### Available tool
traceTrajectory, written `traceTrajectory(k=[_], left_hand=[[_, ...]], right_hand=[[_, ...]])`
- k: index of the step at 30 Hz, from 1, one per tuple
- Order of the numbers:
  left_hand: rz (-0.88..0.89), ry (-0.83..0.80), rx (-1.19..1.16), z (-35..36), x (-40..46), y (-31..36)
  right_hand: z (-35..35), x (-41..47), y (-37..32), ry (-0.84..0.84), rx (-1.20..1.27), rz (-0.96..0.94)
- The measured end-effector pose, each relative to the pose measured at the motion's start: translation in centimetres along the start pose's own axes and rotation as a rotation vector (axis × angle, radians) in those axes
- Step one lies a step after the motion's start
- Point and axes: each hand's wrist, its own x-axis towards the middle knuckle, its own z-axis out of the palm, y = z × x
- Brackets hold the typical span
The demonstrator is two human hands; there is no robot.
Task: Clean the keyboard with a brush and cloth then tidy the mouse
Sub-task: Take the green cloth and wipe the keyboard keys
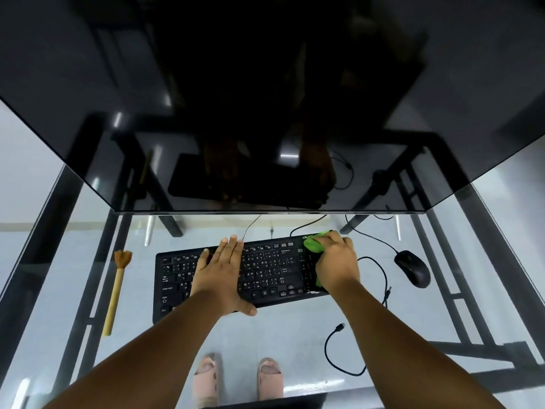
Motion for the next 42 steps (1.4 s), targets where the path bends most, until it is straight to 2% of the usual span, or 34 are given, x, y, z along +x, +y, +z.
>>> traceTrajectory(k=[3,8,12,15,17,20,22,24,28,31,33,35,38,40,42], left_hand=[[-0.006,-0.003,-0.009,0.0,0.1,-0.2],[-0.003,-0.003,-0.007,0.2,0.0,-0.3],[-0.038,0.0,-0.021,0.4,-0.2,-0.4],[-0.043,0.004,-0.023,0.4,-0.3,-0.4],[-0.042,0.006,-0.024,0.4,-0.3,-0.5],[-0.041,0.008,-0.026,0.4,-0.3,-0.4],[-0.04,0.019,-0.037,0.5,-0.3,-0.5],[-0.035,0.026,-0.042,0.4,-0.3,-0.6],[-0.037,0.019,-0.045,0.5,-0.3,-0.6],[-0.04,0.022,-0.047,0.3,-0.2,-0.6],[-0.044,0.024,-0.05,0.3,-0.1,-0.6],[-0.044,0.025,-0.051,0.3,-0.1,-0.5],[-0.048,0.032,-0.05,0.4,-0.2,-0.5],[-0.052,0.03,-0.051,0.4,-0.3,-0.5],[-0.056,0.026,-0.055,0.5,-0.3,-0.5]], right_hand=[[0.6,-0.2,-2.0,0.006,0.029,0.031],[0.3,-0.4,-1.7,-0.047,0.024,-0.177],[-0.5,0.2,0.5,0.03,0.022,0.001],[0.0,0.9,-0.6,0.042,0.055,0.042],[0.6,1.4,-2.4,-0.013,0.029,-0.016],[1.4,1.0,-4.5,-0.071,0.015,-0.214],[1.3,0.4,-4.0,-0.084,0.011,-0.343],[1.0,0.1,-2.0,-0.075,0.009,-0.382],[0.3,1.2,1.4,0.027,0.037,-0.148],[0.6,2.5,-0.3,0.003,0.037,-0.051],[1.3,2.3,-2.3,-0.028,0.062,-0.146],[2.1,1.1,-3.6,-0.038,0.098,-0.317],[2.4,-1.2,-2.7,-0.045,0.155,-0.484],[2.2,-2.3,-0.4,-0.013,0.147,-0.499],[2.2,-2.7,1.6,0.042,0.168,-0.418]])
